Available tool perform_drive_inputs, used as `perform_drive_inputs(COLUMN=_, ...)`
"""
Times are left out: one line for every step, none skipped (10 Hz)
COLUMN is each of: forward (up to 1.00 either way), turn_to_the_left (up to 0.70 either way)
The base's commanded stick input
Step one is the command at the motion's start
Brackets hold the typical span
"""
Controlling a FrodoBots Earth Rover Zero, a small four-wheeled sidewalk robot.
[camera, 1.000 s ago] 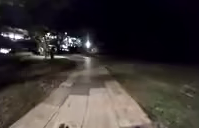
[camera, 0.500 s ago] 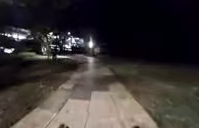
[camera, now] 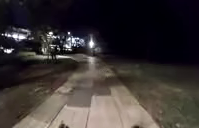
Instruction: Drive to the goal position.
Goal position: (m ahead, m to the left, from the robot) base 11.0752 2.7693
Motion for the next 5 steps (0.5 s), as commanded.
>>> perform_drive_inputs(forward=0.45, turn_to_the_left=0.00)
perform_drive_inputs(forward=0.45, turn_to_the_left=0.00)
perform_drive_inputs(forward=0.45, turn_to_the_left=0.00)
perform_drive_inputs(forward=0.45, turn_to_the_left=0.00)
perform_drive_inputs(forward=0.45, turn_to_the_left=0.00)
